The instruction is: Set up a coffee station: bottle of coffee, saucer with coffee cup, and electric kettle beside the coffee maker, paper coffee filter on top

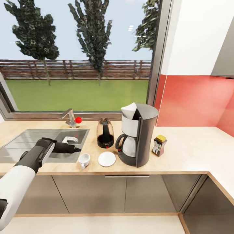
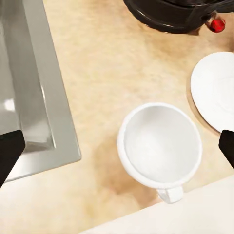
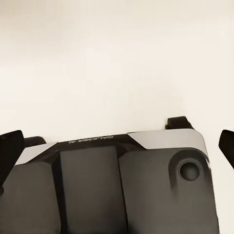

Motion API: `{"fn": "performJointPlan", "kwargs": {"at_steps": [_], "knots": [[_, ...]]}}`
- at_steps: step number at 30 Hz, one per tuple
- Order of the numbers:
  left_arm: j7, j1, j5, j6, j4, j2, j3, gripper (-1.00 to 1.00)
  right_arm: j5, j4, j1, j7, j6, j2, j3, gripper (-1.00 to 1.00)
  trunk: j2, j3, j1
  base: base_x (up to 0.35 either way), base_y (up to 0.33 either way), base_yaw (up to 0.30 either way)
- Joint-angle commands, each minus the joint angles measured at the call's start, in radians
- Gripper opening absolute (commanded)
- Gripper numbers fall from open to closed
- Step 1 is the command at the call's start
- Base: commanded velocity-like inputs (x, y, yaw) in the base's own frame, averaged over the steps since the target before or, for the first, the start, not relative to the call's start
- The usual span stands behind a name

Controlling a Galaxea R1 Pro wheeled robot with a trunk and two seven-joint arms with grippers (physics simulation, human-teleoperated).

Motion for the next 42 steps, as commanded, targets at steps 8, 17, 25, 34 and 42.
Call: {"fn": "performJointPlan", "kwargs": {"at_steps": [8,17,25,34,42], "knots": [[0.000,-0.001,0.004,0.005,0.004,0.000,-0.005,1.00,0.000,-0.002,0.000,-0.003,0.003,-0.023,-0.005,1.00,-0.002,-0.002,0.001,0.159,0.000,0.000],[0.000,0.000,0.001,0.011,0.006,0.004,-0.003,1.00,0.001,-0.002,0.002,-0.003,0.002,-0.048,-0.005,1.00,-0.002,-0.002,0.001,0.022,0.000,0.000],[0.001,0.050,-0.003,0.010,0.009,0.009,0.000,1.00,0.001,-0.002,0.003,-0.003,0.002,-0.048,-0.005,1.00,-0.002,-0.002,0.001,0.000,0.000,0.000],[0.038,0.082,-0.002,0.007,0.009,0.006,0.015,1.00,0.001,-0.002,0.005,-0.003,0.001,-0.048,-0.005,1.00,-0.002,-0.002,0.001,0.000,0.000,0.000],[0.046,0.085,0.004,0.006,0.006,0.000,0.016,1.00,0.001,-0.002,0.006,-0.003,0.000,-0.048,-0.005,1.00,-0.002,-0.002,0.001,0.004,0.000,0.000]]}}
